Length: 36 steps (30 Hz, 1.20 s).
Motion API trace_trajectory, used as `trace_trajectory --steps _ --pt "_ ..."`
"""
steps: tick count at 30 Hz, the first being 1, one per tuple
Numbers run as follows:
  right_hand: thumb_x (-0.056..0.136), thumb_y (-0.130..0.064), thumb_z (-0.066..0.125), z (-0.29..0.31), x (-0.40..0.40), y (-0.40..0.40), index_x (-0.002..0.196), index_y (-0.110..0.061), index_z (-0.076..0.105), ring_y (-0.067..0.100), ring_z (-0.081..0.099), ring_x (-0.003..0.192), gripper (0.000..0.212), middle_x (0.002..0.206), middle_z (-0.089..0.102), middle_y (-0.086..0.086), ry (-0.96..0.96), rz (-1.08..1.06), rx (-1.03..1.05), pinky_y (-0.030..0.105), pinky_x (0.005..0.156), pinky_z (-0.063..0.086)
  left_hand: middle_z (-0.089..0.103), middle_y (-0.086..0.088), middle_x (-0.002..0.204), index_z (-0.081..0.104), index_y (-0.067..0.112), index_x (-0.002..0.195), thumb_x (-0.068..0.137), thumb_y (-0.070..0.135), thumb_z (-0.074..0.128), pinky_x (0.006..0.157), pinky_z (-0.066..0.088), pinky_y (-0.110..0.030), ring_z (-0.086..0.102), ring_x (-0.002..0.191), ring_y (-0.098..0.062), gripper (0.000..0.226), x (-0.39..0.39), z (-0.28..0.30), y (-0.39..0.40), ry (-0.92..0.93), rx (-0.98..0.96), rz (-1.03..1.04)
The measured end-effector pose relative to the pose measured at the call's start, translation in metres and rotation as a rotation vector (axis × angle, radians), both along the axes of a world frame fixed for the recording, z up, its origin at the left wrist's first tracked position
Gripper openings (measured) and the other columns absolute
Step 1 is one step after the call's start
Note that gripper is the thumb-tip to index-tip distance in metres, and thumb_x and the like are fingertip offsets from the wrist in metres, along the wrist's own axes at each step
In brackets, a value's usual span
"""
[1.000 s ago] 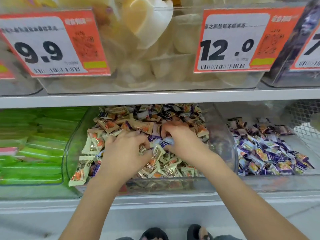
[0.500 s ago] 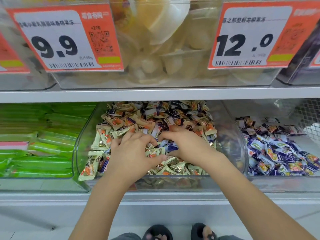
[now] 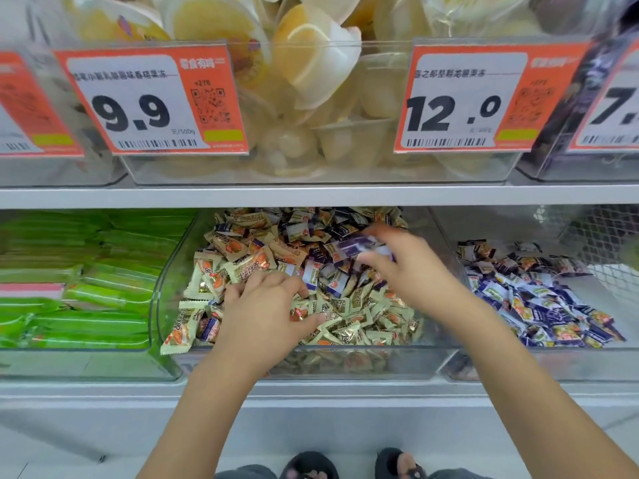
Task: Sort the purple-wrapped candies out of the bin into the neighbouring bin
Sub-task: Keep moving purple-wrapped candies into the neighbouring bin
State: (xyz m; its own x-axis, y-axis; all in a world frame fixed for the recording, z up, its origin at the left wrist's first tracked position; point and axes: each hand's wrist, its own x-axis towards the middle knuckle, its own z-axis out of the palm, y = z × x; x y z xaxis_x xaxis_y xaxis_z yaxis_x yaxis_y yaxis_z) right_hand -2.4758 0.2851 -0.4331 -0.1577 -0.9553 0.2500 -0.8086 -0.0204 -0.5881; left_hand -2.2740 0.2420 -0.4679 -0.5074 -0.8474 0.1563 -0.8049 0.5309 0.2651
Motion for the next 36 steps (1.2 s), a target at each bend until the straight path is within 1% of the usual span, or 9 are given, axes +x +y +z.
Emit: trace_trajectory --steps 6,10,13,16,19,25,29,32,36 --pt "0.095 -0.031 0.054 0.024 -0.036 0.039 0.087 -0.018 0.055 0.001 0.051 0.051 0.015 0.058 0.059 -0.010 -0.463 -0.200 -0.110 0.030 0.060 0.055 0.055 0.014 0.122 0.059 0.036 0.100 0.082 0.064 0.051 0.094 0.017 -0.038 0.038 0.121 -0.012 0.034 -0.004 -0.002 0.000 0.042 -0.015 0.021" --pt "0.098 -0.021 0.050 0.021 -0.063 0.057 0.096 -0.014 0.057 0.009 0.053 0.064 0.010 0.091 0.058 0.008 -0.837 -0.182 -0.074 0.020 0.051 0.046 0.059 0.008 0.122 0.061 0.034 0.082 0.083 0.058 0.055 0.099 0.023 -0.047 0.035 0.130 -0.022 0.025 -0.019 0.003 -0.011 0.046 0.000 0.086" --pt "0.099 -0.017 0.049 0.021 -0.080 0.067 0.092 -0.013 0.055 0.008 0.056 0.063 0.010 0.094 0.058 0.006 -1.010 -0.232 -0.140 0.018 0.048 0.045 0.060 0.007 0.122 0.062 0.035 0.103 0.083 0.055 0.055 0.093 0.025 -0.046 0.039 0.124 -0.025 0.029 -0.033 0.002 -0.016 -0.007 -0.078 0.100" --pt "0.098 -0.023 0.050 0.015 -0.100 0.077 0.098 -0.015 0.056 0.006 0.064 0.069 0.009 0.098 0.062 0.000 -0.586 -0.397 -0.072 0.024 0.056 0.048 0.059 0.010 0.124 0.055 0.044 0.120 0.082 0.058 0.055 0.077 0.018 -0.040 0.040 0.116 -0.024 0.041 -0.038 -0.001 -0.022 -0.108 -0.112 0.094" --pt "0.094 -0.036 0.054 0.000 -0.120 0.086 0.132 -0.020 0.047 0.023 0.054 0.118 0.042 0.134 0.052 0.000 -0.058 -0.354 0.279 0.034 0.085 0.046 0.052 0.011 0.133 0.051 0.048 0.125 0.080 0.062 0.056 0.078 0.018 -0.041 0.036 0.120 -0.025 0.048 -0.041 -0.004 -0.028 -0.186 -0.081 0.096" --pt "0.093 -0.034 0.056 -0.008 -0.116 0.077 0.133 -0.025 0.050 0.022 0.047 0.123 0.041 0.135 0.053 0.004 0.016 -0.337 0.126 0.030 0.093 0.037 0.064 0.007 0.112 0.065 0.037 0.105 0.082 0.050 0.064 0.079 0.015 -0.038 0.042 0.112 -0.026 0.026 -0.052 -0.008 -0.025 -0.077 -0.191 0.136" --pt "0.091 -0.020 0.059 0.005 -0.086 0.070 0.105 -0.028 0.064 0.000 0.056 0.084 0.017 0.100 0.067 -0.006 0.017 -0.332 -0.249 0.012 0.071 0.038 0.067 0.008 0.093 0.067 0.031 0.096 0.086 0.042 0.063 0.080 0.020 -0.036 0.052 0.098 -0.022 0.016 -0.057 0.005 -0.014 0.211 -0.326 0.177" --pt "0.084 -0.025 0.064 0.018 -0.048 0.068 0.103 -0.041 0.061 -0.004 0.059 0.076 0.026 0.093 0.064 -0.021 -0.188 -0.067 -0.324 0.007 0.065 0.045 0.062 0.022 0.077 0.066 0.031 0.088 0.080 0.041 0.067 0.074 0.046 -0.025 0.058 0.070 0.004 0.012 -0.071 0.026 0.010 0.612 -0.099 -0.018" --pt "0.084 -0.019 0.069 0.009 -0.018 0.058 0.114 -0.040 0.062 -0.006 0.059 0.090 0.037 0.105 0.063 -0.026 -0.239 0.146 -0.146 0.012 0.072 0.048 0.065 0.021 0.075 0.064 0.032 0.080 0.075 0.011 0.073 0.059 0.051 -0.019 0.060 0.066 0.001 0.023 -0.090 0.026 0.039 0.756 0.140 -0.197"
